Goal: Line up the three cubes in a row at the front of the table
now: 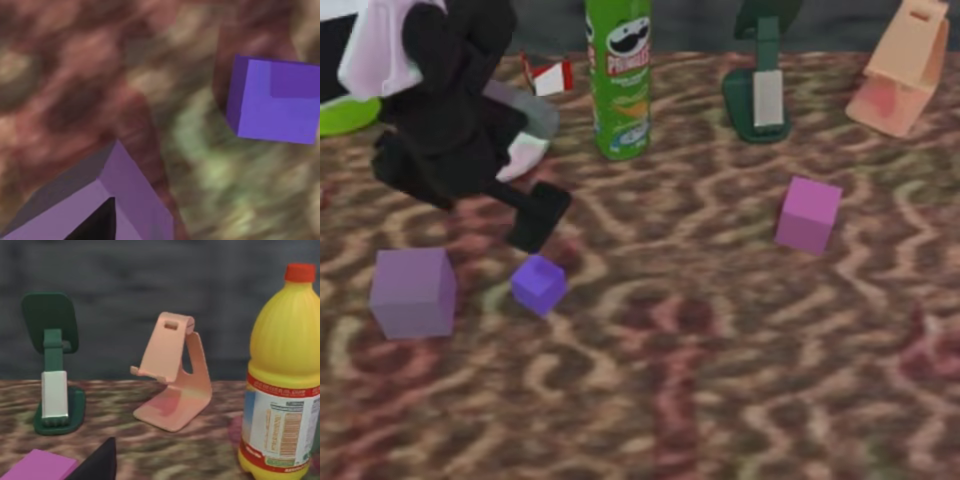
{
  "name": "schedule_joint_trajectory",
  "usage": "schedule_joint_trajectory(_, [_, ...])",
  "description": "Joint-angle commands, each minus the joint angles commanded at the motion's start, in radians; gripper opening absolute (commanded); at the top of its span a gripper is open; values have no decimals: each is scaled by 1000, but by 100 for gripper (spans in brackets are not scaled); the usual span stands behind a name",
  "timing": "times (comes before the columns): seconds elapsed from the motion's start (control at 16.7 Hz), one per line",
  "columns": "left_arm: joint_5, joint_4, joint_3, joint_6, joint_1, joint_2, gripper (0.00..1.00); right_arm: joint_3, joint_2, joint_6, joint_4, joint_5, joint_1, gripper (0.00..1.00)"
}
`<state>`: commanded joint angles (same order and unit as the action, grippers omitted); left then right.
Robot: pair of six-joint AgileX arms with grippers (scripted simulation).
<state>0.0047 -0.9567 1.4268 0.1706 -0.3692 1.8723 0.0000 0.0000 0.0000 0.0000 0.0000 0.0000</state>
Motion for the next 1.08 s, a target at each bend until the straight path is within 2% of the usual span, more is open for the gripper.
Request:
schedule_joint_trajectory(0.3, [-2, -108, 181, 21, -45, 230, 100, 0, 0, 0, 0, 0, 0, 100])
schedule_joint_trajectory(0.72, [-2, -111, 191, 23, -43, 248, 100, 0, 0, 0, 0, 0, 0, 100])
schedule_joint_trajectory(0.9, [-2, -40, 149, 26, -46, 281, 100, 0, 0, 0, 0, 0, 0, 100])
schedule_joint_trajectory(1.08, [-1, 98, 84, 26, -46, 340, 100, 0, 0, 0, 0, 0, 0, 100])
